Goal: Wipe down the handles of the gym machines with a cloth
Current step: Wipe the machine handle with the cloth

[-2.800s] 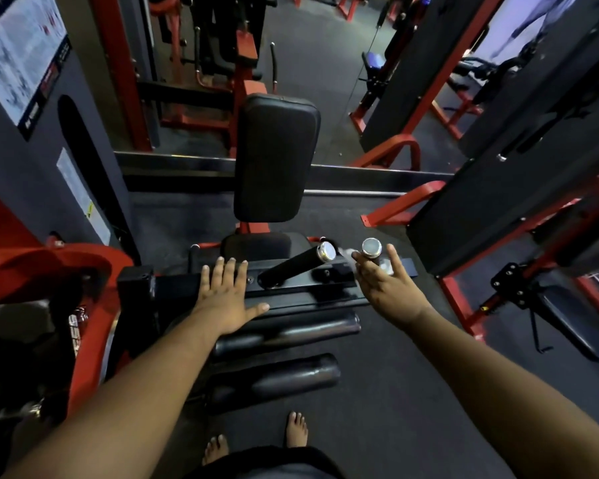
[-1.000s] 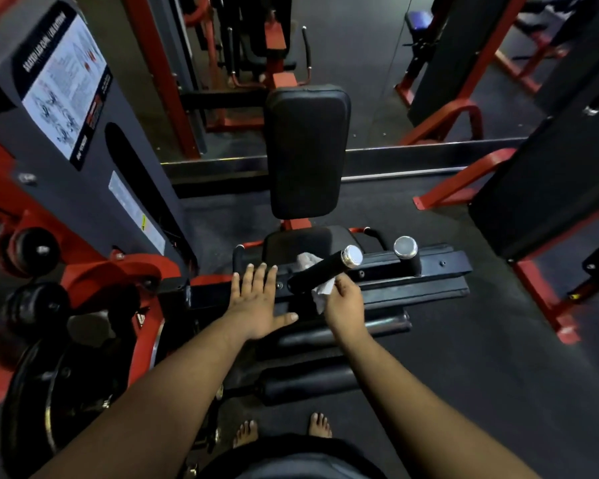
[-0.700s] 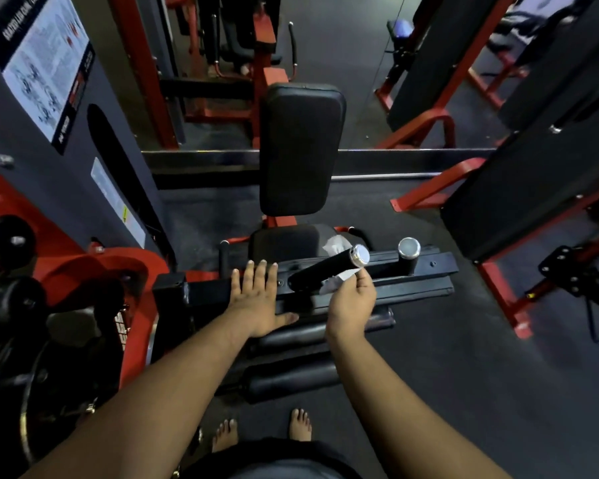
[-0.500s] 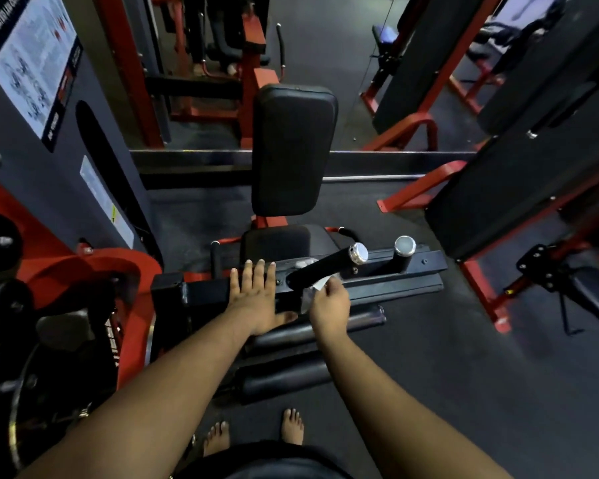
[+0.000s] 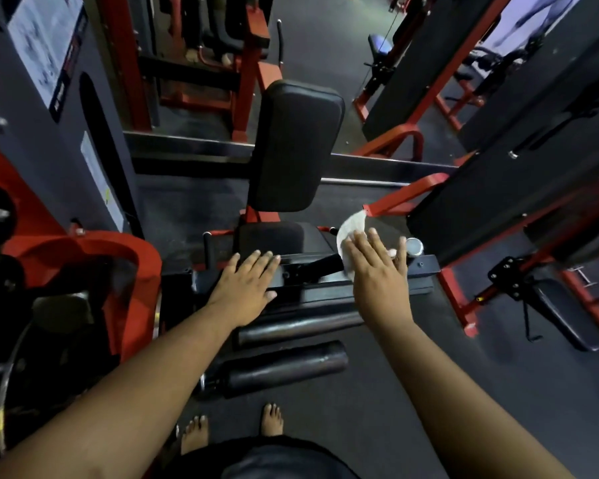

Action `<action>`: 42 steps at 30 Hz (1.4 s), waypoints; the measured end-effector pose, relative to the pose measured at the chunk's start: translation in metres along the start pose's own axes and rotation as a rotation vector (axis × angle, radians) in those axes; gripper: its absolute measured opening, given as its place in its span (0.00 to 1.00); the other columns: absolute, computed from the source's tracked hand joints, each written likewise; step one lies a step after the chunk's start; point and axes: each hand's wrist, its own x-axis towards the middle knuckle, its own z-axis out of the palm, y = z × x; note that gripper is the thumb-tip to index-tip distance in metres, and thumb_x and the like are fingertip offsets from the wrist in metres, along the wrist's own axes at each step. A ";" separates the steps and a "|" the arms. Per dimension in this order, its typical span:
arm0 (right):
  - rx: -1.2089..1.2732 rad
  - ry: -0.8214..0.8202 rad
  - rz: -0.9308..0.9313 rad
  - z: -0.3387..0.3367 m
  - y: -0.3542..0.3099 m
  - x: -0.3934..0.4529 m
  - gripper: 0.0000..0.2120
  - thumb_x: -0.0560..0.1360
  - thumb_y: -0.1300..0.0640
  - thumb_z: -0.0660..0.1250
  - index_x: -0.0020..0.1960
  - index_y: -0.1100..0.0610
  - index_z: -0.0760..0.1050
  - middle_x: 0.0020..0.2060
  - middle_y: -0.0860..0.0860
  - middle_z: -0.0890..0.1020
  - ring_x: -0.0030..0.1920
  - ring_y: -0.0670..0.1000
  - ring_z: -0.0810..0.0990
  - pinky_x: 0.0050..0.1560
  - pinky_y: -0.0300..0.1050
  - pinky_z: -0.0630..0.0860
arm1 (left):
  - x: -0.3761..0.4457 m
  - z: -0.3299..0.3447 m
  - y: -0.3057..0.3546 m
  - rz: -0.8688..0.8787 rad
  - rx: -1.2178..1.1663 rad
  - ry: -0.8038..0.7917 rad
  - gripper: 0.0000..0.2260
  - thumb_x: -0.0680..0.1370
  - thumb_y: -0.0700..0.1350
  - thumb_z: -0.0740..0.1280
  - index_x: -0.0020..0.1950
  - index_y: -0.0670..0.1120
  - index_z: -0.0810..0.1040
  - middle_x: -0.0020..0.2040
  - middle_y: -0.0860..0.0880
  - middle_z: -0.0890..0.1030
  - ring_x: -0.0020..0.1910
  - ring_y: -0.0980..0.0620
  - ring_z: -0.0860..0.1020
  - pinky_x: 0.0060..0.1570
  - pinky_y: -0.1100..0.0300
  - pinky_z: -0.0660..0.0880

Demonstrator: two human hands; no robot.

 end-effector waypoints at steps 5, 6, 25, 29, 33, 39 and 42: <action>-0.290 -0.280 -0.129 0.016 -0.027 0.000 0.30 0.78 0.58 0.44 0.77 0.61 0.68 0.77 0.57 0.68 0.82 0.58 0.52 0.73 0.71 0.27 | 0.002 0.002 -0.003 0.001 -0.016 -0.039 0.34 0.85 0.62 0.49 0.83 0.48 0.35 0.85 0.49 0.42 0.83 0.47 0.43 0.80 0.41 0.46; -0.301 -0.348 -0.153 0.018 -0.035 0.001 0.31 0.79 0.57 0.41 0.79 0.61 0.62 0.79 0.57 0.64 0.82 0.58 0.49 0.73 0.70 0.27 | 0.002 0.002 -0.003 -0.003 -0.022 -0.051 0.35 0.85 0.62 0.49 0.83 0.49 0.35 0.85 0.49 0.42 0.83 0.47 0.43 0.80 0.41 0.45; -0.347 -0.293 -0.220 0.016 -0.026 0.013 0.24 0.79 0.59 0.47 0.66 0.62 0.76 0.62 0.60 0.81 0.72 0.62 0.72 0.79 0.67 0.40 | 0.009 -0.003 -0.003 -0.015 -0.098 -0.132 0.39 0.83 0.66 0.53 0.84 0.50 0.37 0.85 0.50 0.42 0.83 0.47 0.41 0.79 0.38 0.42; -0.314 -0.418 -0.360 0.043 -0.054 0.017 0.22 0.79 0.57 0.54 0.71 0.61 0.72 0.65 0.62 0.79 0.73 0.62 0.71 0.81 0.62 0.43 | 0.009 -0.004 -0.003 -0.018 -0.093 -0.141 0.39 0.83 0.67 0.53 0.83 0.50 0.36 0.85 0.50 0.42 0.83 0.47 0.41 0.79 0.39 0.42; -0.064 -0.482 -0.423 0.056 -0.071 0.014 0.20 0.78 0.60 0.64 0.70 0.59 0.74 0.65 0.60 0.79 0.67 0.62 0.78 0.75 0.56 0.64 | 0.006 -0.005 -0.004 -0.022 -0.107 -0.118 0.39 0.82 0.66 0.54 0.84 0.51 0.38 0.85 0.50 0.44 0.83 0.47 0.43 0.80 0.40 0.43; 0.107 0.042 -0.417 0.012 -0.033 0.015 0.23 0.76 0.67 0.61 0.71 0.60 0.76 0.70 0.60 0.77 0.70 0.59 0.75 0.76 0.60 0.65 | 0.008 -0.007 -0.004 -0.001 -0.098 -0.150 0.39 0.82 0.67 0.52 0.83 0.50 0.36 0.85 0.50 0.41 0.83 0.46 0.40 0.79 0.38 0.41; -0.177 -0.144 -0.227 -0.003 -0.017 0.024 0.27 0.77 0.64 0.53 0.76 0.59 0.69 0.73 0.60 0.74 0.76 0.60 0.69 0.79 0.69 0.49 | 0.008 -0.008 -0.003 -0.013 -0.115 -0.152 0.40 0.82 0.67 0.54 0.84 0.50 0.37 0.85 0.50 0.43 0.83 0.46 0.42 0.79 0.37 0.43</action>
